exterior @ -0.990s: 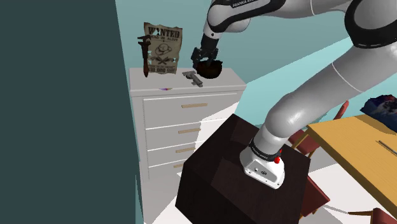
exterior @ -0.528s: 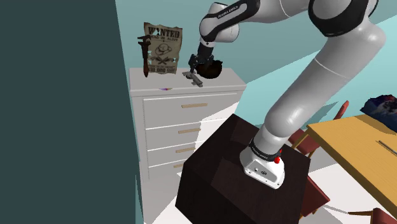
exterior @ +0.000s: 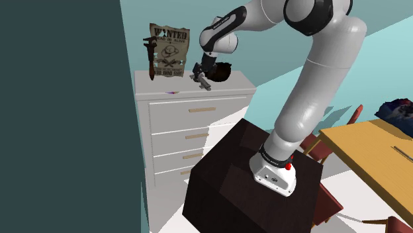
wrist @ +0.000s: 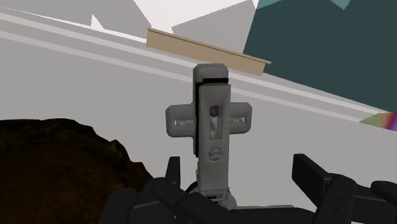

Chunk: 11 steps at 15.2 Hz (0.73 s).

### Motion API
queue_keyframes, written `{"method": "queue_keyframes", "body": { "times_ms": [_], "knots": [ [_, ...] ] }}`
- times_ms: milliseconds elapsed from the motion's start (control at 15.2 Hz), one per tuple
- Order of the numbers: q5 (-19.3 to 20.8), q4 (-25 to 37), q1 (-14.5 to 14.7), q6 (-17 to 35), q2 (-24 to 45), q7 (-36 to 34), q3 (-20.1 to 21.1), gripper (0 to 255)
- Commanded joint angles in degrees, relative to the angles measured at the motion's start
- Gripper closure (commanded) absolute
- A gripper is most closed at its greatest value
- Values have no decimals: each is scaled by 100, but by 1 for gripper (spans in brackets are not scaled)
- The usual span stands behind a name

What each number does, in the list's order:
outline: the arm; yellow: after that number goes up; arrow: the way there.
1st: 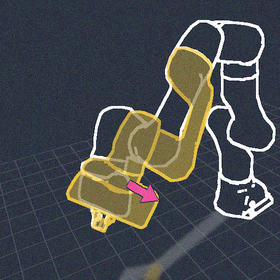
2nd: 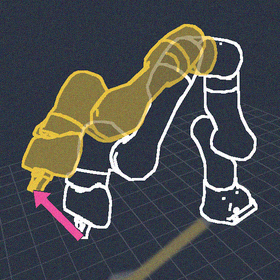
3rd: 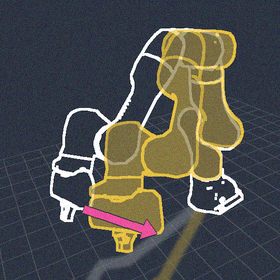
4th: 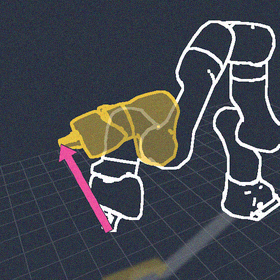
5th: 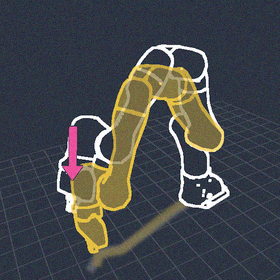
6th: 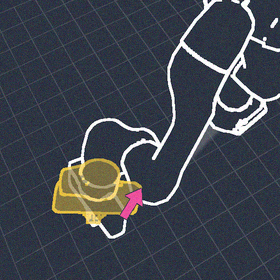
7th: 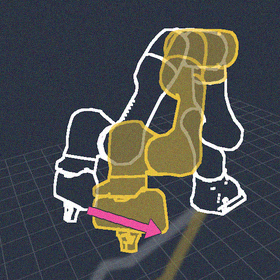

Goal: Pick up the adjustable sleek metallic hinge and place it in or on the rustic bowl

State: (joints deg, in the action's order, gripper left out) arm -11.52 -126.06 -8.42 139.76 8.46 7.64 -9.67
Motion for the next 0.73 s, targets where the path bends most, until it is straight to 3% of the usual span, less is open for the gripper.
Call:
{"method": "queue_keyframes", "body": {
  "times_ms": [0,660],
  "knots": [
    [-61,8,-9,119,129,49,13,0],
    [-164,-7,-18,348,349,119,56,0]
  ]
}}
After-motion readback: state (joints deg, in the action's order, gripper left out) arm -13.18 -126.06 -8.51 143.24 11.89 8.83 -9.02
